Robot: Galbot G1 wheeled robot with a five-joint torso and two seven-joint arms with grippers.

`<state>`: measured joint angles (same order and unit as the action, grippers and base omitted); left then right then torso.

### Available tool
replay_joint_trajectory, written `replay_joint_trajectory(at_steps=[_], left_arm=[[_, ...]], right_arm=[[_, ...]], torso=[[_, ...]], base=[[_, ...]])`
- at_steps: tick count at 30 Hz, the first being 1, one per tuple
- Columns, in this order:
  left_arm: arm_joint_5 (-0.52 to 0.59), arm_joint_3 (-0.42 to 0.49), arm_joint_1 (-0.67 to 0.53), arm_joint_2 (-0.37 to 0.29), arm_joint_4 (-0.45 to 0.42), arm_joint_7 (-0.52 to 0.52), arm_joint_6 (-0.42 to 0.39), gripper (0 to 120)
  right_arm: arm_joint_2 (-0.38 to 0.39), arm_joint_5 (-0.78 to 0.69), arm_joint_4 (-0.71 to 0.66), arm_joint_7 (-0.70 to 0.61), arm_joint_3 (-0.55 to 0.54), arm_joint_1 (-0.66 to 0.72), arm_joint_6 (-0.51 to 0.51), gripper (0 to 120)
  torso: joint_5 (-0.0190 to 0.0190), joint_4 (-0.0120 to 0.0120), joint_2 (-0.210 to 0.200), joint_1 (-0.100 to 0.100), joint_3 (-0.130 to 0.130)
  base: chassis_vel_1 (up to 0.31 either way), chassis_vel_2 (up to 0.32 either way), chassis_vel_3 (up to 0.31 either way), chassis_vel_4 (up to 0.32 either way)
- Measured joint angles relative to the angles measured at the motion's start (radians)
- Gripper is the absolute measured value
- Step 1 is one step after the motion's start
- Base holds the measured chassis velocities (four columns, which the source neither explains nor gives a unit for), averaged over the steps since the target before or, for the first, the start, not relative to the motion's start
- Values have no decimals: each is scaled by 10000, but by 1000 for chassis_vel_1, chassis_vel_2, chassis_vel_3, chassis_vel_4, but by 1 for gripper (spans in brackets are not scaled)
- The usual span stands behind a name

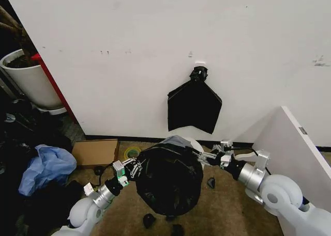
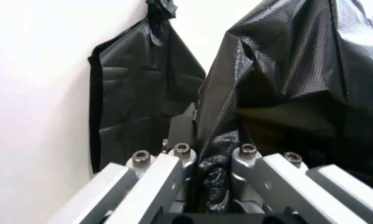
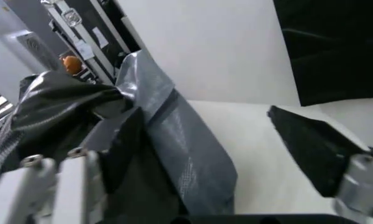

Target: Place the garbage bag over the trash bin.

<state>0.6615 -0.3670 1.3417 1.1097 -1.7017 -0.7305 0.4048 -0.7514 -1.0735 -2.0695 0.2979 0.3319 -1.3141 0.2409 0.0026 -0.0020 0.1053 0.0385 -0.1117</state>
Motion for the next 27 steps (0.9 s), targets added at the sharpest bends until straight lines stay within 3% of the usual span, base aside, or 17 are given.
replay_joint_trajectory(at_steps=[5,15,21,27], left_arm=[[-13,-5,-4,-1,-33,22,-3,4],[-24,-26,-103,18,-24,275,-69,4],[33,-15,-156,39,-45,346,-111,4],[56,89,-230,59,-116,323,-155,4]], right_arm=[[-35,148,61,350,-7,-36,-54,56],[-71,1160,565,2377,66,-44,-1111,19],[-203,1397,626,1615,-65,6,-1771,0],[-392,1585,641,-12,-231,19,-2475,0]], torso=[[0,0,0,0,0],[0,0,0,0,0],[0,0,0,0,0],[0,0,0,0,0]], base=[[0,0,0,0],[0,0,0,0],[0,0,0,0],[0,0,0,0]])
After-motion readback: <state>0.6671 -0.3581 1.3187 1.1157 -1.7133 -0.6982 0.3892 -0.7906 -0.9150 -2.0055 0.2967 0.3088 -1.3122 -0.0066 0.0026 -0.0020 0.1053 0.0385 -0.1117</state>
